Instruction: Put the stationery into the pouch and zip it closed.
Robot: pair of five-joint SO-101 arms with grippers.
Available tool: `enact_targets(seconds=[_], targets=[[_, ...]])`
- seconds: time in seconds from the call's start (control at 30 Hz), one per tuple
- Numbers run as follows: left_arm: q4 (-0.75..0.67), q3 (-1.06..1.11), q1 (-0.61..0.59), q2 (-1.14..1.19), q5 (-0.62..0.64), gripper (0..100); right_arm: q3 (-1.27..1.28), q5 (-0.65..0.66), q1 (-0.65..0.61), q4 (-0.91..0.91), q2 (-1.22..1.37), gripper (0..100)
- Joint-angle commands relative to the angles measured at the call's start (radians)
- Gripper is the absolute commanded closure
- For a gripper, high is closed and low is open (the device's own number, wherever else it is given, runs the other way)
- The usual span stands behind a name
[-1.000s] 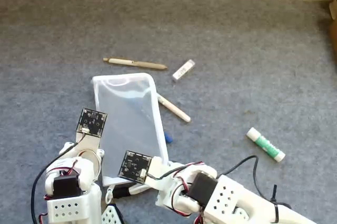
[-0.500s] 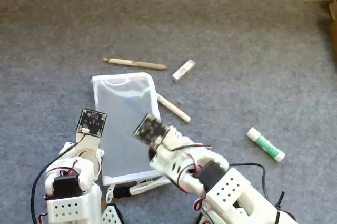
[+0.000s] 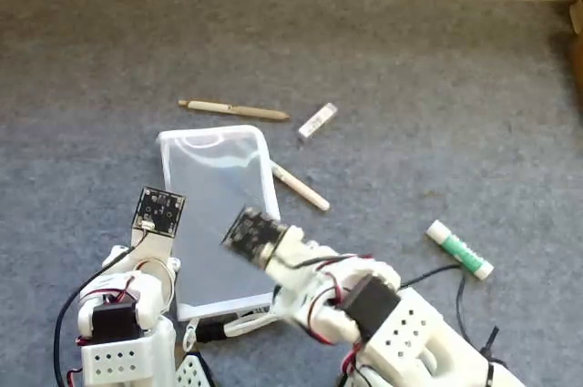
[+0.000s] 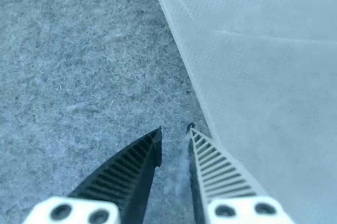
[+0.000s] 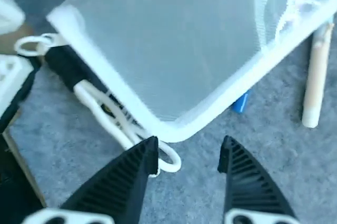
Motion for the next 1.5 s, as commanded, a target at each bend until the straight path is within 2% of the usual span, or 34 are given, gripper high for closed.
enact_targets(seconds=[0.0, 0.27, 0.47, 0.7, 0.77, 0.9, 0.97, 1.1, 1.27, 1.47], targets=[[0.008, 0.022, -0.012, -0.008, -0.005, 90, -0.059, -0.002, -0.102, 0.030, 0.007, 81.0], [0.008, 0.022, -0.012, -0.008, -0.005, 90, 0.154, 0.000, -0.130, -0.143, 0.007, 81.1], [0.008, 0.022, -0.012, -0.008, -0.005, 90, 0.249, 0.002, -0.131, -0.176, 0.007, 81.1], [0.008, 0.022, -0.012, -0.008, -0.005, 90, 0.349, -0.003, -0.131, -0.295, 0.007, 81.2], [0.008, 0.022, -0.012, -0.008, -0.005, 90, 0.363, -0.003, -0.131, -0.295, 0.007, 84.1], [0.008, 0.022, -0.012, -0.008, -0.005, 90, 0.360, 0.002, -0.128, -0.298, 0.005, 98.5], [0.008, 0.022, -0.012, -0.008, -0.005, 90, 0.360, 0.002, -0.114, -0.294, 0.001, 99.1], [0.008, 0.022, -0.012, -0.008, -0.005, 90, 0.323, 0.002, 0.004, -0.297, -0.002, 99.3], [0.008, 0.022, -0.012, -0.008, -0.005, 90, 0.200, -0.005, 0.249, -0.294, -0.002, 99.3], [0.008, 0.022, -0.012, -0.008, -0.005, 90, 0.139, 0.000, 0.469, -0.294, -0.002, 99.3]])
